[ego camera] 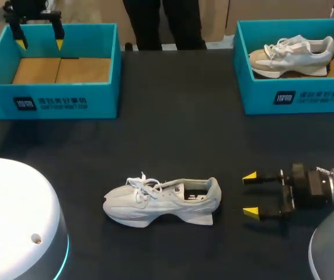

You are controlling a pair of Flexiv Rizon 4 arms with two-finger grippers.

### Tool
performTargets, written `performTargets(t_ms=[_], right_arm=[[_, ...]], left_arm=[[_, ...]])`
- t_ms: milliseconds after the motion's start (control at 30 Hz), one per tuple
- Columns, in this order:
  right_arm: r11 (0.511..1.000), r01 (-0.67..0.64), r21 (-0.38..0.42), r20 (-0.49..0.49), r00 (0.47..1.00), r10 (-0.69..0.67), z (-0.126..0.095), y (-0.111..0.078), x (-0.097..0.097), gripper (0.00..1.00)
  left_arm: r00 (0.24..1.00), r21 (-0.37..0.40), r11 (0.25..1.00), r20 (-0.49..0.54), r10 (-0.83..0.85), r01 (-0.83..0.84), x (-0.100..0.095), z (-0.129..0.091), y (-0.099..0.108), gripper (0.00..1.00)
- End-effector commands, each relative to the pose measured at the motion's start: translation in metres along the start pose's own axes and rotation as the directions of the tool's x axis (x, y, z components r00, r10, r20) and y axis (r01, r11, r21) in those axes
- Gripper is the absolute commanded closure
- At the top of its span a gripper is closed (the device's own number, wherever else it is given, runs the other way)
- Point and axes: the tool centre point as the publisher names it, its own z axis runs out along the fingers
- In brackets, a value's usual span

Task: Take the shoe out of the shoebox, open the shoe tongue, remove and reinsert the insole, then place the shoe into the shoebox

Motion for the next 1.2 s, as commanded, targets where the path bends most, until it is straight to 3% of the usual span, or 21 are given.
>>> performTargets(t_ms=[33, 367, 1200], right_arm=[[1.000, 0.001, 0.002, 0.003, 1.000, -0.001, -0.001, 0.001, 0.002, 0.00], [1.000, -0.013, 0.026, 0.006, 1.000, 0.013, 0.043, 0.005, 0.015, 0.00], [0.999, -0.029, 0.013, -0.082, 0.996, 0.030, 0.100, 0.005, 0.009, 0.00]], left_arm=[[1.000, 0.002, 1.000, -0.002, 0.000, 0.000, 0.000, 0.001, 0.001, 0.00], [1.000, 0.002, 1.000, -0.002, 0.000, 0.000, 0.000, 0.001, 0.001, 0.00], [1.000, 0.002, 1.000, -0.002, 0.000, 0.000, 0.000, 0.001, 0.001, 0.00]])
